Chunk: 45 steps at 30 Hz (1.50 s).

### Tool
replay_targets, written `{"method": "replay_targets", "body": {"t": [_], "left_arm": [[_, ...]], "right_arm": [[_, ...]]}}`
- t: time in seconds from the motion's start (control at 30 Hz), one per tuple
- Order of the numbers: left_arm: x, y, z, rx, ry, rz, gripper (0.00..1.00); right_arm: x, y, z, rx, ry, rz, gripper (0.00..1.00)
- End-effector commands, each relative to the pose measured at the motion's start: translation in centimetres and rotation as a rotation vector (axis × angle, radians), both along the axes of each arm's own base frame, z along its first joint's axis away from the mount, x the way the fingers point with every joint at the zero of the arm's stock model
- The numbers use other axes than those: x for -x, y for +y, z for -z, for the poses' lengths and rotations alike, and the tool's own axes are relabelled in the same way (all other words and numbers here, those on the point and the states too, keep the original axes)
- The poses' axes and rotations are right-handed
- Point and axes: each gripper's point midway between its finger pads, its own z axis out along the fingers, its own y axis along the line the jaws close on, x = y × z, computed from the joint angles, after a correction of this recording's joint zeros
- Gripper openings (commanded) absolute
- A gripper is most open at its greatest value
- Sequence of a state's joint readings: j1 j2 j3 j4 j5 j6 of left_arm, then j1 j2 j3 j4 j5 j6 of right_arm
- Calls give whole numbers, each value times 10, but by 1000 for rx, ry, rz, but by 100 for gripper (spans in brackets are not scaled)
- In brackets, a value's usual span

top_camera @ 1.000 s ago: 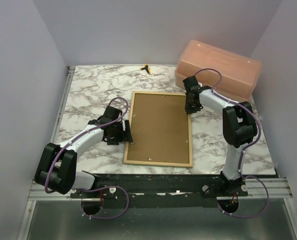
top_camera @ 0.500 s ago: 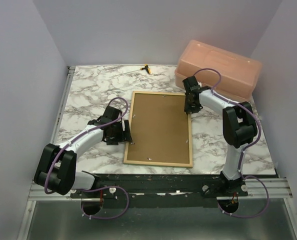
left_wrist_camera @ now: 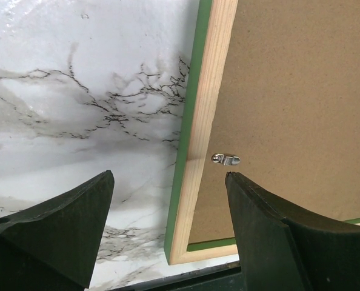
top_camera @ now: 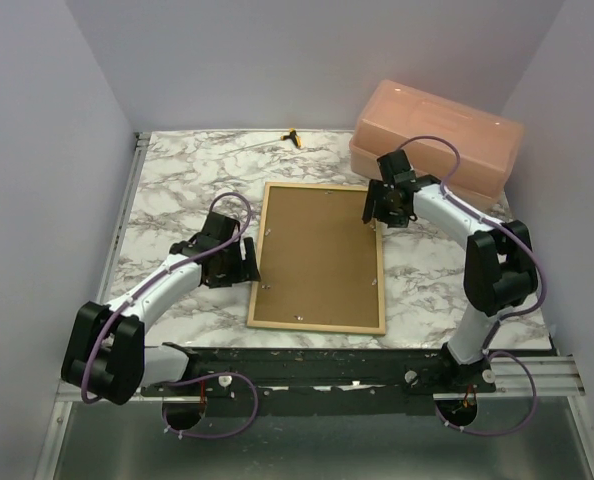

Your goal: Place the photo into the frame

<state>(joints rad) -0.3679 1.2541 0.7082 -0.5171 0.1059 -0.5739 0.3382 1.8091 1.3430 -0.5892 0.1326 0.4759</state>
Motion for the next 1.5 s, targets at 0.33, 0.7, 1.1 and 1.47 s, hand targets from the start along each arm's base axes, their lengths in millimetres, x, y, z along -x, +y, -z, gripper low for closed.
{"method": "replay_targets", "body": {"t": [0.33, 0.7, 1.1, 1.47], "left_arm": [[2, -40, 25, 78, 81, 69, 77], [28, -66, 39, 30, 122, 128, 71], [19, -29, 49, -202, 130, 57, 57], [18, -16, 42, -252, 111, 23, 23]], "right_arm": [[78, 13, 37, -201, 142, 3, 71], [100, 18, 54, -257, 191, -5, 71], [105, 16, 61, -251, 205, -5, 71], [105, 16, 63, -245, 210, -5, 71]]}}
